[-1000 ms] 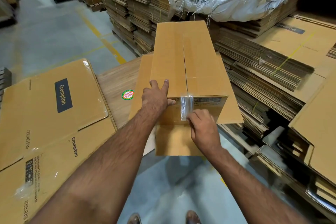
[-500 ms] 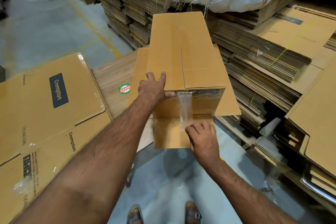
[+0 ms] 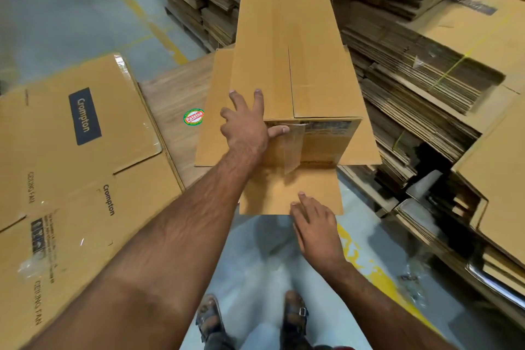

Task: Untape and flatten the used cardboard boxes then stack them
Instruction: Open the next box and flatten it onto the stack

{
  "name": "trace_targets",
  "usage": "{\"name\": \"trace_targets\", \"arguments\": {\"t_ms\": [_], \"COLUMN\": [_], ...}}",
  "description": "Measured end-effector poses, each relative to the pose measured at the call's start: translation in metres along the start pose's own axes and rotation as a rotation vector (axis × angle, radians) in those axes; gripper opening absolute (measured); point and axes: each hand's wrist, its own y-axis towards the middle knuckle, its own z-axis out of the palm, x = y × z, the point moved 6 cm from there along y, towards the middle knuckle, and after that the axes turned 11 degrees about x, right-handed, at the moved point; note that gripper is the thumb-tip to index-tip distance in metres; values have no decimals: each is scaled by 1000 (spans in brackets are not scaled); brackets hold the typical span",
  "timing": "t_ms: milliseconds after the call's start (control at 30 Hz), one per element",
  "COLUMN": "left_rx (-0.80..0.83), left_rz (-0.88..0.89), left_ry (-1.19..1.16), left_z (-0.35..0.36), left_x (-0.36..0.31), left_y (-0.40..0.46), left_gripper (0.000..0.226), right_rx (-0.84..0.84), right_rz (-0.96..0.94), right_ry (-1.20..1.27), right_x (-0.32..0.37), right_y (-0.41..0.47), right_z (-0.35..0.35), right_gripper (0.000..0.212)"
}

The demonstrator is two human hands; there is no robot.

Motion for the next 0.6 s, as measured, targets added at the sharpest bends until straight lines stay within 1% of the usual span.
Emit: {"name": "trace_targets", "arguments": {"t_ms": [67, 133, 200, 233, 300, 367, 467, 533, 600], "left_rx": [-15, 8, 40, 53, 76, 103, 130, 142, 162], "left_rz": [-2, -2, 15, 28, 48, 60, 73, 69, 51], "left_ry": [27, 52, 90, 117, 190, 244, 285, 262, 211], "left_z": [0, 0, -3, -6, -11, -16, -20, -20, -20], "left_x": [0, -1, -2, -1, 1, 2, -1, -2, 0], "left_y": [1, 1, 1, 0, -2, -5, -16, -22, -24], "left_gripper": [107, 104, 101, 101, 103, 107, 108, 108, 107], "right_rx": [-106, -265, -409, -455, -484, -402, -112, 27, 106], "right_rz": [90, 165, 177, 169, 149, 127, 99, 86, 64], "right_ry": [100, 190, 241, 254, 257, 243, 179, 93, 11], "right_x": [-14, -26, -34, -37, -42, -46, -46, -39, -32], "right_y": [4, 17, 38, 50, 76, 102, 136, 147, 155], "right_z": [-18, -55, -100, -123, -160, -184, -192, -193, -196], "right_gripper": [39, 37, 34, 35, 38, 41, 43, 50, 57]}}
